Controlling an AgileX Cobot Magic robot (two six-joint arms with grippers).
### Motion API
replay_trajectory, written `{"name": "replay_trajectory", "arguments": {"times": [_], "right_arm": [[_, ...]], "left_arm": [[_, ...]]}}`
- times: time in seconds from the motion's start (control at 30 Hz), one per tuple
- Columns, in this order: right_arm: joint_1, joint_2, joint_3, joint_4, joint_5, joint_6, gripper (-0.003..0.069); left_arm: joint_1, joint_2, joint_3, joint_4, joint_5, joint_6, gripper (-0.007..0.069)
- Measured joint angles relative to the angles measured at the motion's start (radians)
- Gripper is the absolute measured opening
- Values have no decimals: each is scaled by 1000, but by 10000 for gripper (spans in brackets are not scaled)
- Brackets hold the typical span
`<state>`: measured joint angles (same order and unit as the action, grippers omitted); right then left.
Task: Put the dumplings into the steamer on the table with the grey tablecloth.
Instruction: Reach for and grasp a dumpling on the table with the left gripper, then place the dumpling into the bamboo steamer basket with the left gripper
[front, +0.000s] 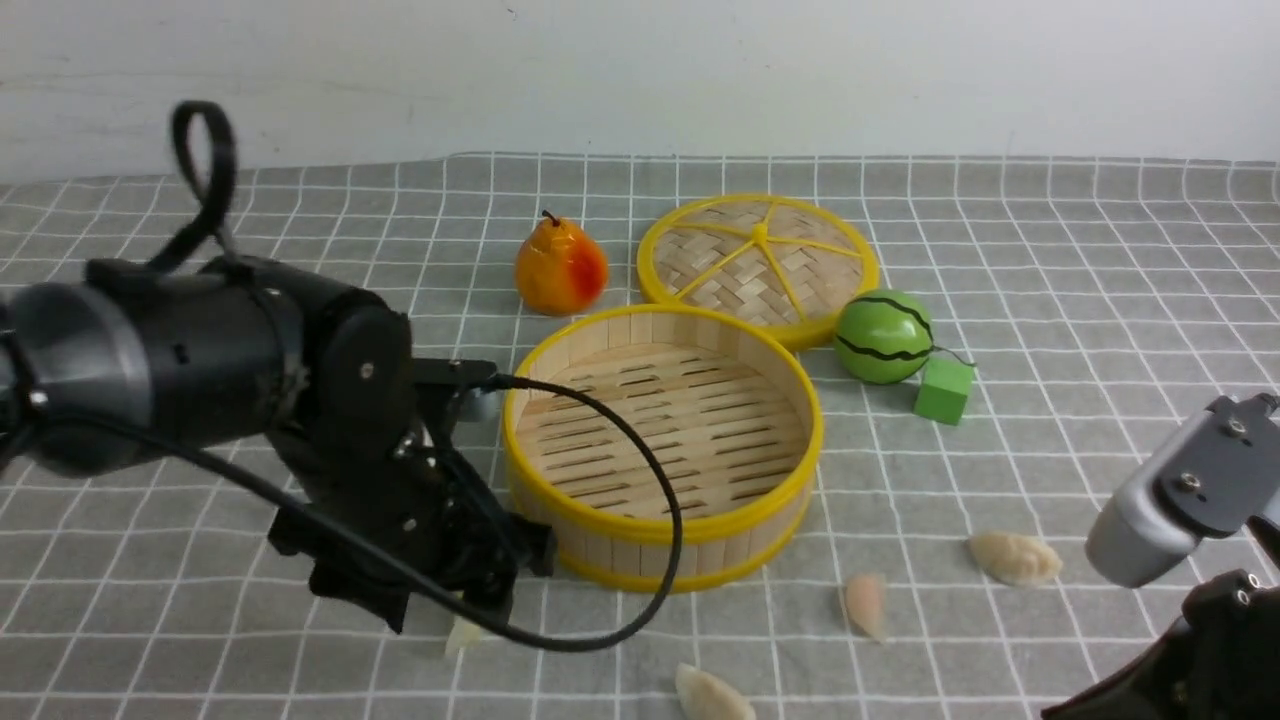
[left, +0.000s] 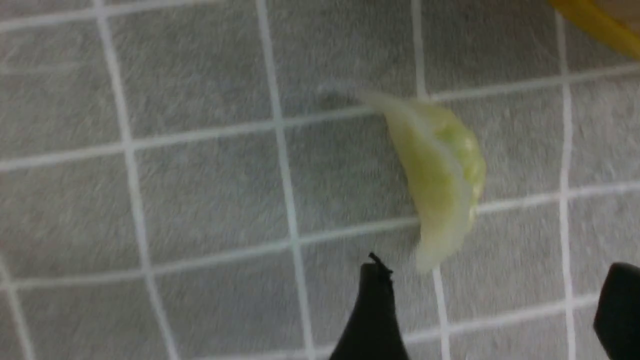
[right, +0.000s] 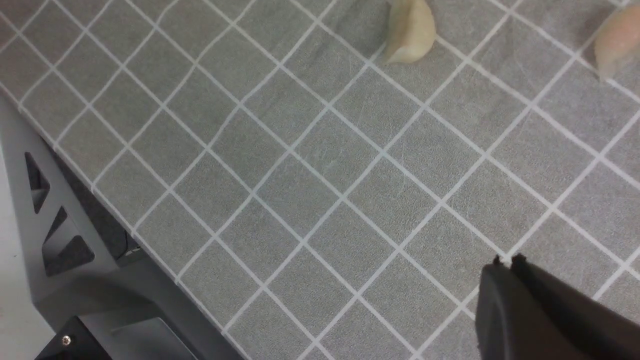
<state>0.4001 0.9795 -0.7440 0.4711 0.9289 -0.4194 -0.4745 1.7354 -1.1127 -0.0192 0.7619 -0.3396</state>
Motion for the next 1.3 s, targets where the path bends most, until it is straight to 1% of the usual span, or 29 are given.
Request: {"name": "replay_trajectory", "arguments": {"times": [0.1,0.2,0.27,0.3,0.33,0.37,0.4,0.43,0.47,0.63,0.77,0.83,0.97,1.03,1.1,1.3], "right_arm": [[0,0,0,3,0,0,-1],[0,0,0,3,0,0,-1],[0,0,0,3,-2,0,-1],[0,0,0,3,-2,0,-1],[0,0,0,3,-4,0,-1],[0,0,0,3,-4,-1,0],[0,0,0,3,-4,-1,0],[0,0,0,3,-6,-1,1],[0,0,0,3,-7,-1,2],[0,0,0,3,-11,-1,9],[0,0,0,7,-16,-1,13],[0,0,0,7,-23,-1,15],[0,0,0,7,-42,-1,20],[0,0,0,7,-47,-1,21],[0,0,0,8,-55,-1,24],[0,0,0,11,-49,-1,32]], "left_arm": [[0,79,-51,19,-25,-27,545],[1,155,-105,28,-37,-67,503],[1,180,-116,28,-37,-74,447],[1,186,-120,32,-32,-75,405],[1,189,-124,34,-23,-75,358],[2,192,-125,41,-15,-75,292],[2,192,-125,41,-15,-75,292],[3,192,-126,46,-6,-75,214],[3,191,-127,47,0,-74,183],[2,156,-125,53,51,-25,191],[1,59,-149,69,103,-8,191],[1,18,-186,61,111,-3,191],[1,-18,-342,0,127,62,191],[1,-3,-392,-22,132,80,191],[1,66,-503,-63,138,87,191],[1,285,-703,-78,130,25,191]]}}
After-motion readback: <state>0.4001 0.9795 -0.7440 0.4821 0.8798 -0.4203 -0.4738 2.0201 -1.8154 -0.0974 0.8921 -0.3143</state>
